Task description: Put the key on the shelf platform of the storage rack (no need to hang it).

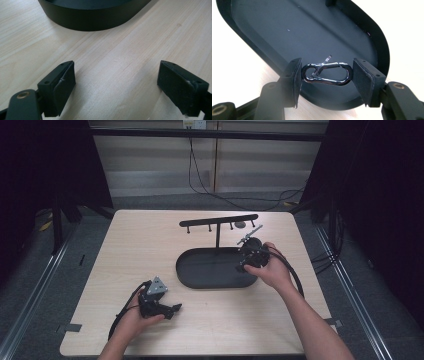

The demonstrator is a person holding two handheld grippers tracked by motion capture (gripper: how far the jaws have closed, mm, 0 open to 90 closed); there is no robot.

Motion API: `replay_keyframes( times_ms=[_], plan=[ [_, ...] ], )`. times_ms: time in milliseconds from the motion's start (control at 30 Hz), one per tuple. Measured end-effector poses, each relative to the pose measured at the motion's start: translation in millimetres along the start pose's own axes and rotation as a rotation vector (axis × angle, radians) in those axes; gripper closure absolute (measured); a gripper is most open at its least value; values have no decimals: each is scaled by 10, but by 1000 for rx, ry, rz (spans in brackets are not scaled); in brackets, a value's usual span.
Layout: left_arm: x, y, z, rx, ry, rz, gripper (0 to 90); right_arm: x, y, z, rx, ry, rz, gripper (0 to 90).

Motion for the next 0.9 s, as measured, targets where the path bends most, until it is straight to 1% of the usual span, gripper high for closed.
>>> replay_keyframes(
  times_ms=[67, 133, 167, 367, 467, 600, 633, 733, 800, 900],
  plan=[
    [0, 0, 0, 0, 0, 0, 146, -6, 3, 13, -5, 0, -6, 425],
    [0, 0, 0, 0, 0, 0, 147, -1, 5, 26, -1, -4, -1, 425],
    [0, 0, 0, 0, 0, 0, 146, 1, 3, 36, 2, 5, -2, 425],
    [0, 1, 1, -2, -1, 1, 146, 8, 10, 78, 6, 6, 2, 425],
    [0, 0, 0, 0, 0, 0, 146, 9, 13, 104, 6, 3, -3, 425],
    [0, 1, 1, -2, 0, 1, 146, 6, 13, 133, -3, 1, 8, 425],
    [0, 0, 0, 0, 0, 0, 146, 8, 12, 144, -4, 5, 17, 425],
    [0, 0, 0, 0, 0, 0, 146, 1, 10, 174, 1, -2, 11, 425],
    [0, 1, 1, -1, 0, 1, 147, 3, 11, 185, 1, 1, 22, 425],
    [0, 0, 0, 0, 0, 0, 146, -4, 12, 197, -1, 0, 18, 425]
  ],
)
Point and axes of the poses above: each handheld gripper's, and its own axes: z roughly forward along the jaws, y roughly out of its top, x roughly to its left, the point moved 4 cm from there along z, roughly forward along the jaws, and after that the axes turned 4 degrees about -z, right-handed, at the moved point
